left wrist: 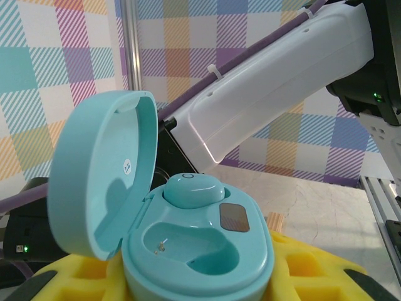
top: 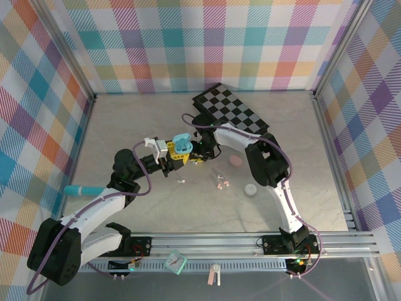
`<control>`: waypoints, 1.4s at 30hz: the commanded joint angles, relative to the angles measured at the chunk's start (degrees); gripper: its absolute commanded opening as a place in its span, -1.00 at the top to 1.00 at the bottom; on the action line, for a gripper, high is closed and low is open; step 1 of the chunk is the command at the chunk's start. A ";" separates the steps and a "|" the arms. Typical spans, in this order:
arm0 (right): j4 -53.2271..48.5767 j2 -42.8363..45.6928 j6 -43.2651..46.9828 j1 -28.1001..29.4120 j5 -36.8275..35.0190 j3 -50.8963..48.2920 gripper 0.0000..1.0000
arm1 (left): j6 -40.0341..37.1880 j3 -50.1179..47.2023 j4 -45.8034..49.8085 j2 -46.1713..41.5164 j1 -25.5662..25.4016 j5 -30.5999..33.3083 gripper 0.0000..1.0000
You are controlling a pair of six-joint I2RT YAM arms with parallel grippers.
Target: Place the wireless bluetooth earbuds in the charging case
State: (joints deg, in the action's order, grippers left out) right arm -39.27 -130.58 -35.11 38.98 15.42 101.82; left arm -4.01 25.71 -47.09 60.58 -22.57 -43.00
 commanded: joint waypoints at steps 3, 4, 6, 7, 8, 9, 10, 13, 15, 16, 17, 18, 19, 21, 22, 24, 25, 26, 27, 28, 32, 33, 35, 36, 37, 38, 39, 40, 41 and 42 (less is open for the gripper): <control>-2.94 -0.68 0.25 0.87 -0.32 0.80 0.61 | 0.48 -0.57 -3.09 -1.08 0.77 -1.47 0.31; -2.36 -0.11 0.16 0.88 -0.71 0.51 0.61 | 0.49 -0.58 -3.11 -1.13 0.77 -1.33 0.31; 0.46 2.19 0.05 0.83 -1.67 -1.75 0.61 | 0.49 -0.66 -3.14 -1.09 0.77 -1.06 0.31; 2.12 3.38 -0.13 0.76 -2.00 -3.00 0.61 | 0.49 -0.67 -3.23 -1.03 0.77 -0.99 0.31; 3.88 4.92 -0.43 0.66 -2.38 -4.56 0.61 | 0.65 -0.70 -3.54 -0.99 0.77 -0.86 0.31; 5.65 6.48 -0.85 0.41 -2.69 -6.29 0.61 | 0.96 -0.73 -4.02 -0.90 0.85 -0.68 0.31; 7.13 7.86 -1.31 0.33 -3.00 -7.87 0.61 | 1.20 -0.75 -4.42 -0.68 0.81 -0.67 0.31; 13.08 13.07 -2.24 -0.62 -3.03 -13.87 0.60 | 2.17 -0.83 -5.99 -0.04 1.03 -0.59 0.31; 18.17 17.49 -2.88 -1.33 -3.03 -18.98 0.60 | 2.69 -0.67 -6.90 0.64 1.03 -0.50 0.31; 20.97 19.93 -3.12 -1.69 -3.23 -21.70 0.60 | 2.92 -0.59 -7.17 1.03 1.03 -0.44 0.31; 23.49 21.93 -2.95 -1.85 -3.62 -24.10 0.60 | 3.15 -0.43 -7.46 1.28 1.03 -0.41 0.31; 26.01 24.66 -2.30 -2.06 -4.34 -26.56 0.61 | 3.30 -0.24 -7.74 1.71 1.03 -0.35 0.31; 27.81 27.13 -1.62 -2.15 -5.23 -28.68 0.62 | 3.37 0.03 -8.00 2.11 1.03 -0.41 0.31; 30.90 31.62 -0.27 -2.34 -7.15 -32.46 0.63 | 3.65 0.39 -8.58 2.91 1.03 -0.15 0.31; 32.60 34.42 0.53 -2.48 -7.70 -34.31 0.63 | 3.79 0.52 -9.01 3.32 1.03 -0.02 0.31; 34.91 39.02 1.84 -2.68 -8.37 -37.08 0.63 | 3.77 0.95 -9.33 4.08 1.03 0.20 0.32; 36.06 41.26 2.68 -2.73 -8.34 -38.24 0.63 | 3.62 1.24 -9.32 4.44 0.99 0.29 0.31; 36.56 43.11 3.17 -2.74 -8.30 -38.94 0.63 | 3.51 1.43 -9.33 4.69 0.87 0.35 0.32; 37.14 45.11 3.80 -2.77 -8.15 -39.55 0.63 | 3.37 1.77 -9.04 5.03 0.78 0.53 0.32; 37.57 46.92 4.45 -2.77 -7.68 -39.98 0.63 | 2.96 2.12 -8.29 5.19 0.64 0.67 0.32; 40.09 53.03 5.90 -2.78 -4.49 -41.16 0.62 | 0.12 3.14 -4.86 5.33 -0.25 1.63 0.31; 40.73 54.27 6.00 -2.77 -3.62 -41.26 0.63 | -0.33 3.29 -4.47 5.43 -0.45 1.86 0.32; 41.22 56.23 6.65 -2.73 -1.42 -40.90 0.64 | -0.56 3.53 -4.71 5.68 -0.68 2.17 0.32; 41.03 56.97 7.09 -2.68 -0.43 -40.51 0.65 | -0.56 3.53 -5.00 6.07 -0.79 2.35 0.32; 41.48 57.69 7.45 -2.69 0.99 -40.47 0.66 | -0.64 3.72 -5.11 6.42 -0.89 2.49 0.32; 41.92 58.17 7.52 -2.60 2.02 -40.27 0.66 | -0.78 3.96 -5.04 6.82 -1.02 2.51 0.32; 41.96 58.42 7.85 -2.26 3.05 -39.85 0.66 | -0.87 4.23 -4.95 7.22 -1.20 2.41 0.32; 42.16 58.60 8.39 -1.81 3.90 -39.46 0.66 | -0.91 4.47 -4.94 7.54 -1.38 2.38 0.32; 42.12 58.60 8.97 -1.27 4.44 -38.97 0.66 | -1.00 4.67 -4.95 7.85 -1.51 2.38 0.32; 42.04 58.45 9.64 -0.45 4.89 -38.29 0.66 | -1.09 4.86 -5.02 8.10 -1.73 2.40 0.32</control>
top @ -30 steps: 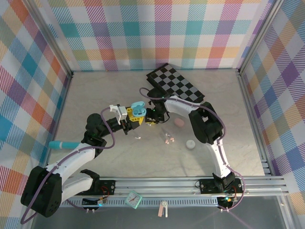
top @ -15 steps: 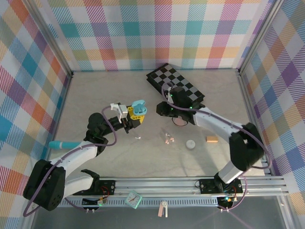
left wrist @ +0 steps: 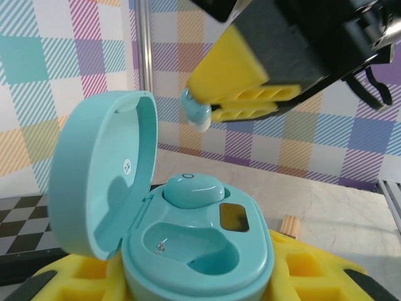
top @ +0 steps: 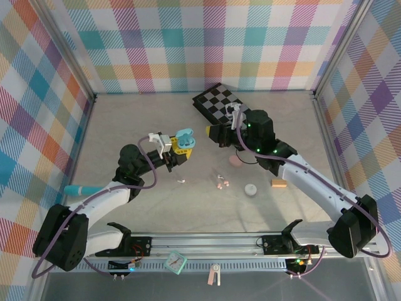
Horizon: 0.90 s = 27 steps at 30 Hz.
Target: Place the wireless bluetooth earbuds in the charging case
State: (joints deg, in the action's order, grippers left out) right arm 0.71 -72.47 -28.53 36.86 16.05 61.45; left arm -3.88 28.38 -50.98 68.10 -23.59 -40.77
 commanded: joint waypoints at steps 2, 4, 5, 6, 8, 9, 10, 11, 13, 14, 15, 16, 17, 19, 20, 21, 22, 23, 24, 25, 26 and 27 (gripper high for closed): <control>1.58 -0.44 4.33 3.15 4.67 3.64 0.65 | -1.35 2.46 -1.14 0.93 -1.00 0.32 0.32; 1.48 -1.60 5.43 4.66 4.93 5.12 0.65 | -1.39 2.64 -1.18 1.19 -1.28 0.39 0.32; 1.20 -2.31 5.98 5.48 4.97 5.95 0.65 | -1.39 2.64 -1.14 1.20 -1.45 0.55 0.33; 1.19 -3.02 6.44 6.19 5.12 6.65 0.65 | -1.46 2.62 -1.14 1.16 -1.60 0.74 0.33; 1.37 -4.39 7.15 7.33 5.21 7.85 0.65 | -1.45 2.48 -1.07 0.99 -1.79 1.08 0.33; 1.19 -5.23 7.54 7.76 5.29 8.44 0.65 | -1.40 2.47 -1.06 0.91 -1.89 1.31 0.33; 1.27 -5.89 7.67 8.17 5.23 8.83 0.65 | -1.39 2.46 -1.05 0.82 -2.00 1.39 0.33; 1.42 -6.59 7.78 8.55 5.18 9.18 0.65 | -1.31 2.47 -0.98 0.66 -2.15 1.56 0.33; 1.75 -7.56 7.87 8.94 5.13 9.45 0.64 | -1.21 2.38 -0.81 0.23 -2.25 2.02 0.33; 1.83 -7.98 8.04 9.23 4.91 9.63 0.64 | -1.18 2.38 -0.57 -0.02 -2.27 2.38 0.33; 1.56 -8.34 8.06 9.42 4.69 9.78 0.64 | -1.14 2.42 -0.31 -0.31 -2.33 2.66 0.33; 1.57 -8.60 8.09 9.53 4.60 9.84 0.65 | -1.15 2.38 -0.11 -0.48 -2.33 2.80 0.33; 1.50 -8.78 8.06 9.58 4.59 9.93 0.64 | -1.24 2.39 0.13 -0.59 -2.33 3.14 0.33; 1.28 -9.04 7.97 9.65 4.17 9.80 0.64 | -1.31 2.38 0.18 -0.82 -2.33 3.40 0.33; 1.13 -9.18 8.05 9.72 3.85 9.75 0.64 | -1.31 2.34 0.10 -0.90 -2.33 3.51 0.33; 0.88 -9.27 8.12 9.78 3.53 9.70 0.64 | -1.31 2.28 0.01 -0.93 -2.29 3.51 0.33; 0.53 -9.36 8.09 9.81 3.20 9.74 0.64 | -1.31 2.29 -0.08 -0.98 -2.33 3.65 0.33; 0.29 -9.43 8.15 9.80 3.11 9.67 0.64 | -1.28 2.25 -0.21 -1.05 -2.33 3.84 0.33; 0.05 -9.45 8.00 9.81 2.89 9.65 0.64 | -1.31 2.21 -0.32 -1.22 -2.33 3.94 0.33; -0.25 -9.53 7.99 9.81 2.61 9.57 0.64 | -1.27 2.12 -0.35 -1.32 -2.33 4.13 0.33; -0.52 -9.54 7.91 9.81 2.52 9.56 0.64 | -1.26 2.05 -0.35 -1.39 -2.33 4.26 0.33; -0.68 -9.51 7.88 9.80 2.41 9.49 0.64 | -1.23 1.99 -0.39 -1.55 -2.33 4.46 0.33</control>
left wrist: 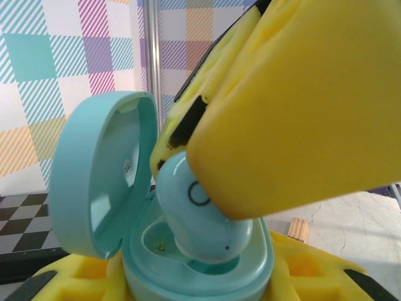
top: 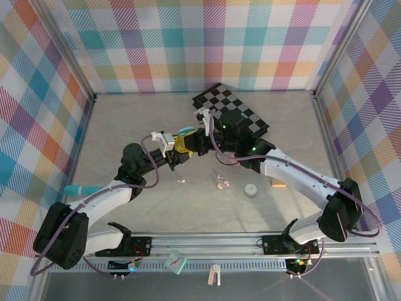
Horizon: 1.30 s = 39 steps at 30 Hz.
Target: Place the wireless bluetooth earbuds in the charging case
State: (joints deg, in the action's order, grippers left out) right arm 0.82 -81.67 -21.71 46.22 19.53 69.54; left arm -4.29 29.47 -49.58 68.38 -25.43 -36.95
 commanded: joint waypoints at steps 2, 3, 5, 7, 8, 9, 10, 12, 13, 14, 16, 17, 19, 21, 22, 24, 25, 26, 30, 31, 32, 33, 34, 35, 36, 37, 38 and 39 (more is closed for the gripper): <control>-1.18 -0.33 0.81 0.45 -1.16 1.30 0.64 | -0.81 0.69 -1.84 -2.06 -0.50 1.23 0.33; -1.23 -0.20 0.69 0.51 -1.03 1.22 0.64 | -0.87 0.60 -1.83 -2.18 -0.50 1.50 0.33; -1.47 -0.18 0.53 0.45 -1.15 1.04 0.63 | -0.93 0.58 -1.70 -2.37 -0.50 1.59 0.33; -2.79 -0.66 0.58 0.45 -1.49 1.51 0.61 | -0.90 0.58 -1.66 -2.38 -0.50 1.58 0.33; -2.93 -0.77 0.56 0.45 -1.58 1.56 0.60 | -0.93 0.58 -1.72 -2.33 -0.50 1.70 0.33; -3.03 -0.90 0.38 0.45 -1.88 1.49 0.59 | -0.90 0.58 -1.73 -2.42 -0.50 1.61 0.33; -3.23 -1.02 0.31 0.50 -2.39 1.55 0.58 | -0.89 0.58 -1.79 -2.43 -0.50 1.61 0.33; -4.02 -1.25 0.20 0.50 -3.65 1.80 0.58 | -0.81 0.58 -1.83 -2.58 -0.50 1.44 0.33; -4.48 -1.30 0.24 0.50 -4.46 1.98 0.58 | -0.85 0.58 -1.75 -2.71 -0.49 1.51 0.33; -4.85 -1.35 0.09 0.43 -5.35 2.00 0.58 | -0.83 0.60 -1.75 -2.85 -0.50 1.36 0.33; -5.49 -1.38 -0.08 0.45 -6.70 2.22 0.56 | -0.87 0.65 -1.57 -3.08 -0.50 1.20 0.33; -5.80 -1.39 -0.08 0.45 -7.09 2.42 0.56 | -0.83 0.63 -1.48 -3.08 -0.50 1.11 0.33; -6.24 -1.52 -0.18 0.45 -7.47 2.77 0.54 | -0.89 0.67 -1.48 -3.16 -0.50 1.05 0.33; -6.52 -1.56 -0.32 0.46 -7.97 3.04 0.49 | -0.89 0.58 -1.48 -3.17 -0.50 0.83 0.33; -6.55 -1.56 -0.36 0.45 -8.10 3.14 0.48 | -0.89 0.58 -1.51 -3.17 -0.50 0.78 0.33; -7.01 -1.65 -0.32 0.46 -8.37 3.54 0.43 | -0.88 0.41 -1.66 -3.30 -0.48 0.81 0.33; -6.99 -1.61 -0.35 0.45 -8.44 3.59 0.40 | -0.85 0.41 -1.66 -3.24 -0.49 0.83 0.33; -7.01 -1.65 -0.43 0.45 -8.59 3.74 0.38 | -0.89 0.41 -1.66 -3.33 -0.50 0.72 0.33; -7.12 -1.66 -0.58 0.46 -8.81 4.11 0.37 | -0.89 0.41 -1.70 -3.18 -0.46 0.65 0.33; -7.15 -1.58 -0.52 0.50 -8.81 4.18 0.36 | -0.89 0.43 -1.74 -3.16 -0.50 0.65 0.33; -7.17 -1.43 -0.52 0.45 -8.81 4.20 0.33 | -0.94 0.41 -1.75 -3.16 -0.48 0.77 0.33; -7.06 -1.26 -0.49 0.47 -8.89 4.26 0.29 | -0.98 0.29 -1.75 -3.16 -0.50 0.73 0.33; -7.00 -1.14 -0.51 0.46 -8.89 4.20 0.24 | -1.00 0.32 -1.66 -3.08 -0.50 0.80 0.33; -7.00 -1.04 -0.47 0.45 -8.81 4.38 0.22 | -0.98 0.32 -1.74 -2.99 -0.50 0.65 0.33; -7.23 -1.04 -0.39 0.45 -8.81 4.69 0.20 | -0.98 0.24 -1.81 -2.84 -0.49 0.49 0.33; -7.61 -1.20 -0.30 0.43 -8.72 5.13 0.17 | -0.91 0.23 -1.99 -2.73 -0.49 0.36 0.33; -8.03 -1.44 0.09 0.45 -8.63 5.79 0.15 | -0.70 0.15 -2.34 -2.60 -0.49 0.39 0.33; -8.59 -1.80 0.24 0.45 -8.61 6.32 0.12 | -0.55 0.09 -2.66 -2.52 -0.50 0.34 0.33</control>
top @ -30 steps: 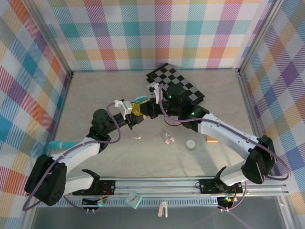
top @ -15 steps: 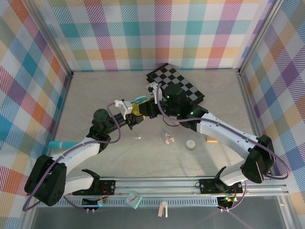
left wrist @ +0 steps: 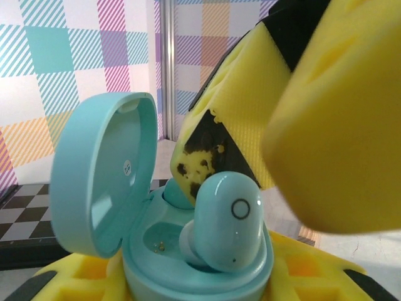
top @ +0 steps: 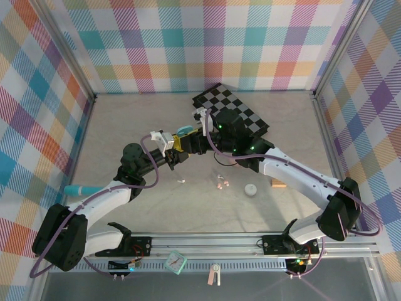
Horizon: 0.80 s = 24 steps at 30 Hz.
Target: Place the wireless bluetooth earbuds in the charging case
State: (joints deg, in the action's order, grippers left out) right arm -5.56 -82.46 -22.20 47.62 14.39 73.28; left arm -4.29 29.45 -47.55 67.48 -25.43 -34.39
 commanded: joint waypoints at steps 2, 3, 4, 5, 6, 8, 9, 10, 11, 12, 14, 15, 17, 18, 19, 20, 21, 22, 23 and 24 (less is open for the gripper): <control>-2.48 -1.47 1.01 -0.95 -3.80 3.33 0.08 | -0.45 0.16 -4.83 -1.61 -0.49 -2.31 0.33; -2.65 -1.72 1.30 -0.95 -4.08 3.76 0.08 | -0.48 0.16 -4.83 -1.72 -0.48 -2.35 0.33; -3.03 -1.91 1.68 -1.04 -4.34 4.20 0.07 | -0.46 0.09 -4.83 -1.87 -0.50 -2.42 0.33; -3.28 -2.07 2.02 -1.07 -4.61 4.60 0.06 | -0.45 0.10 -4.86 -1.95 -0.50 -2.43 0.33; -3.49 -2.26 2.15 -1.04 -4.89 5.05 0.06 | -0.54 -0.01 -4.83 -2.04 -0.50 -2.38 0.33; -4.06 -2.74 2.55 -1.19 -4.74 5.94 0.05 | -0.45 -0.01 -4.83 -2.24 -0.50 -2.43 0.33; -4.16 -2.90 2.60 -1.21 -4.56 6.37 0.04 | -0.47 -0.01 -4.82 -2.21 -0.50 -2.43 0.33; -4.36 -3.11 2.70 -1.21 -4.39 6.72 0.03 | -0.46 -0.01 -4.83 -2.12 -0.49 -2.41 0.33; -4.29 -3.23 2.69 -1.20 -4.16 6.87 0.02 | -0.45 -0.01 -4.83 -2.14 -0.50 -2.31 0.33; -4.15 -3.11 2.79 -1.22 -3.91 6.88 0.02 | -0.46 -0.01 -4.83 -2.07 -0.50 -2.26 0.33; -3.67 -2.75 3.19 -1.21 -2.86 6.72 0.01 | -0.54 -0.01 -4.83 -1.84 -0.50 -2.01 0.33; -3.43 -2.72 3.30 -1.21 -1.83 6.62 0.01 | -0.63 -0.05 -5.00 -1.60 -0.50 -2.00 0.33; -3.48 -2.88 3.28 -1.24 -0.66 6.78 0.00 | -0.58 -0.01 -5.42 -1.02 -0.50 -2.12 0.33; -3.49 -2.89 3.26 -1.21 -0.26 6.80 0.00 | -0.46 0.09 -5.70 -0.72 -0.50 -2.07 0.33; -3.37 -2.85 3.25 -1.21 0.33 6.79 0.00 | -0.35 0.10 -5.96 -0.48 -0.50 -2.00 0.33; -3.18 -2.71 3.30 -1.25 0.77 6.75 0.00 | -0.29 0.08 -6.18 -0.23 -0.50 -1.88 0.33; -2.74 -2.50 3.21 -1.28 1.14 6.43 0.00 | -0.28 0.11 -6.30 -0.03 -0.50 -1.73 0.33; -2.17 -2.09 3.24 -1.21 1.55 6.07 0.00 | -0.28 0.17 -6.35 0.15 -0.49 -1.67 0.33; -1.73 -1.78 3.26 -1.19 1.68 5.71 0.00 | -0.28 0.17 -6.41 0.18 -0.50 -1.67 0.33; -1.26 -1.28 3.47 -1.21 1.92 5.30 0.00 | -0.28 0.25 -6.42 0.20 -0.49 -1.64 0.34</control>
State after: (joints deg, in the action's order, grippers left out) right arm -8.80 -84.82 -20.03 46.83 14.22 78.54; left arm -4.08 29.41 -49.60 67.55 -25.41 -33.95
